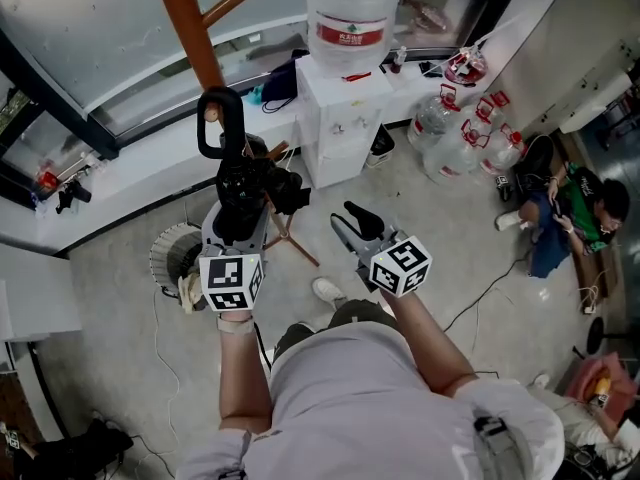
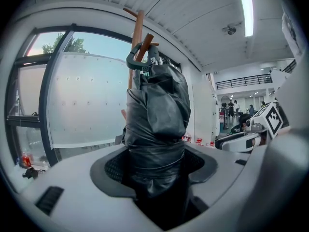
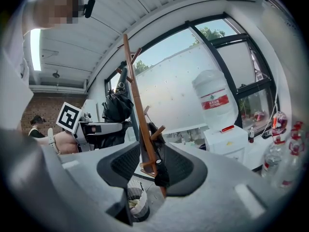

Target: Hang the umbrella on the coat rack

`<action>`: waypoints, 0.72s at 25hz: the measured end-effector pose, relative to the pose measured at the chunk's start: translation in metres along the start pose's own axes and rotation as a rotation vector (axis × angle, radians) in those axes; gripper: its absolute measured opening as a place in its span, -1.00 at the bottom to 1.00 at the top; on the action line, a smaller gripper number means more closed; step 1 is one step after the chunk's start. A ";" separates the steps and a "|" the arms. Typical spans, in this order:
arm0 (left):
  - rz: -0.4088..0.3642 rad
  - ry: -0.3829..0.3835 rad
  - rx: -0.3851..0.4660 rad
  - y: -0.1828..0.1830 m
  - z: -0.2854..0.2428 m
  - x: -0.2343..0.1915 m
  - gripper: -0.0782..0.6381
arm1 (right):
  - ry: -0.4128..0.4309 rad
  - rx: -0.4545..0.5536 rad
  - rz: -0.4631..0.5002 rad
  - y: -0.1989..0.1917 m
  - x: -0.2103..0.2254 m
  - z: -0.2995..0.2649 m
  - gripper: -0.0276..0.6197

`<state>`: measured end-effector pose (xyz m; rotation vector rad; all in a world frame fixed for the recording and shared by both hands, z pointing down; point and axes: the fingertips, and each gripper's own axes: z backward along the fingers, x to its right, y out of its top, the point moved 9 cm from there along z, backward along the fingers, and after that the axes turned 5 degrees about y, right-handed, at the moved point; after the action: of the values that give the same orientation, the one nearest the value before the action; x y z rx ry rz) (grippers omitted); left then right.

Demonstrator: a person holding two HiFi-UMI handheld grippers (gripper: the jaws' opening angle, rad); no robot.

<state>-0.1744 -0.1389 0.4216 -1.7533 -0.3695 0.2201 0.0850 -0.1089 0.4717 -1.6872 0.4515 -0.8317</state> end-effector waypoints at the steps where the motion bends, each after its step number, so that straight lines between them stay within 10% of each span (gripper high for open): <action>1: 0.004 -0.001 -0.001 -0.001 -0.002 0.000 -0.01 | -0.002 -0.002 -0.001 0.000 0.001 0.000 -0.42; 18: 0.010 0.027 0.001 -0.011 -0.039 -0.010 0.00 | -0.040 -0.037 -0.030 -0.010 0.021 0.003 -0.42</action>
<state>-0.1721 -0.1759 0.4403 -1.7554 -0.3409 0.2041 0.0999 -0.1186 0.4874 -1.7455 0.4180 -0.8146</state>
